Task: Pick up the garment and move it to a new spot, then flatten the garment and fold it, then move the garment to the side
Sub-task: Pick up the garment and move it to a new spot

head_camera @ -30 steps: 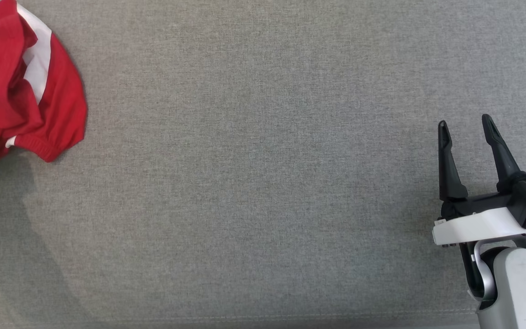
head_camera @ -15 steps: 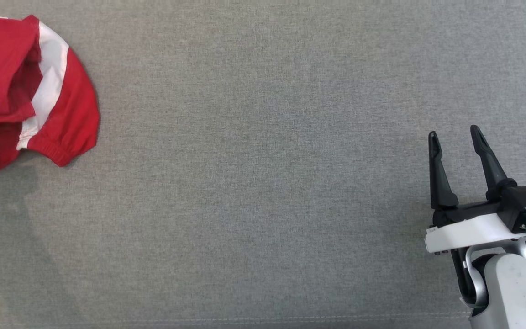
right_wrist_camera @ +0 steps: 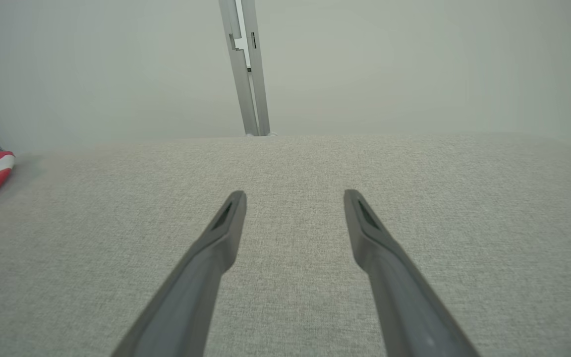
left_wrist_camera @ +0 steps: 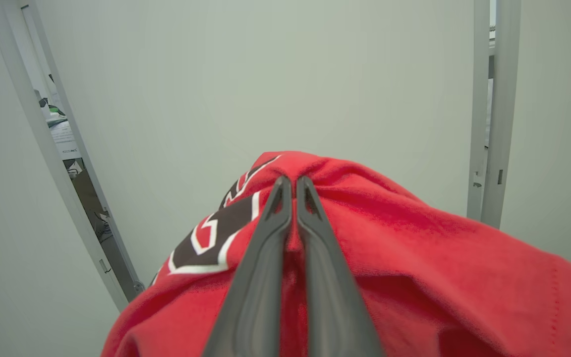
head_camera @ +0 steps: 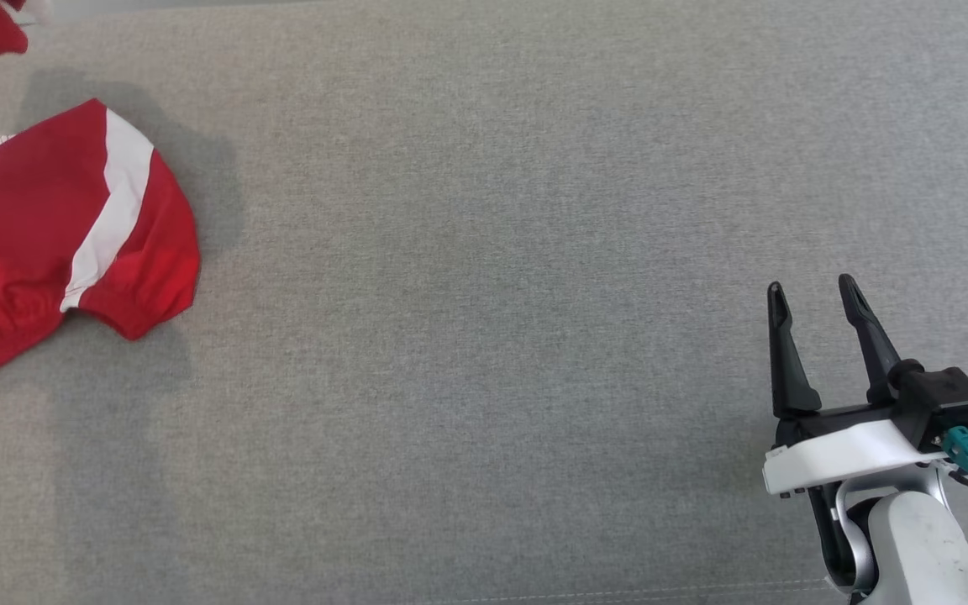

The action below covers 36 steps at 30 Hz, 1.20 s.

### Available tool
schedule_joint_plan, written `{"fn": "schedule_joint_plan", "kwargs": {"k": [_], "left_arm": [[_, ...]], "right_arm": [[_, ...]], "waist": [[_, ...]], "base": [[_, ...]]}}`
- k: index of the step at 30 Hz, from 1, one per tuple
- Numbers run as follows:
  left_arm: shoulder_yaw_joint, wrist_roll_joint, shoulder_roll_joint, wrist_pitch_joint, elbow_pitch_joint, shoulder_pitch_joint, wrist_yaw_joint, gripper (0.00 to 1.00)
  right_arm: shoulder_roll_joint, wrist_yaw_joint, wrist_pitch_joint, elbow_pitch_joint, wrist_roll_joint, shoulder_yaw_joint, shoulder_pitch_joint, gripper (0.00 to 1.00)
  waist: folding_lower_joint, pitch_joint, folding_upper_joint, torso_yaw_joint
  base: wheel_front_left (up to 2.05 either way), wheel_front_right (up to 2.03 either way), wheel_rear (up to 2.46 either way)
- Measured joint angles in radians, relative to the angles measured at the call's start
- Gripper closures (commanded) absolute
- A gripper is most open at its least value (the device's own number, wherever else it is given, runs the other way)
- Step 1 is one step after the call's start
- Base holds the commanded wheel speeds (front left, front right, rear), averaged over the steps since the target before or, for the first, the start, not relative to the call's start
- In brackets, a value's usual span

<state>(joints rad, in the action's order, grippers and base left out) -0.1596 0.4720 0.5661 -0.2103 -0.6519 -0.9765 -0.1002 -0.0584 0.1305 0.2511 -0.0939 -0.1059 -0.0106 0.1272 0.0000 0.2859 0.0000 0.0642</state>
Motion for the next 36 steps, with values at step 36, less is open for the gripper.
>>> {"fn": "schedule_joint_plan", "kwargs": {"k": [36], "left_arm": [[-0.315, 0.045, -0.376, 0.046, 0.213, 0.335, 0.063, 1.0]], "right_arm": [[0.008, 0.0, 0.012, -0.038, -0.113, 0.108, -0.014, 0.0]], "waist": [[0.0, -0.067, 0.0, -0.325]], "base": [[0.0, 0.0, 0.0]]}}
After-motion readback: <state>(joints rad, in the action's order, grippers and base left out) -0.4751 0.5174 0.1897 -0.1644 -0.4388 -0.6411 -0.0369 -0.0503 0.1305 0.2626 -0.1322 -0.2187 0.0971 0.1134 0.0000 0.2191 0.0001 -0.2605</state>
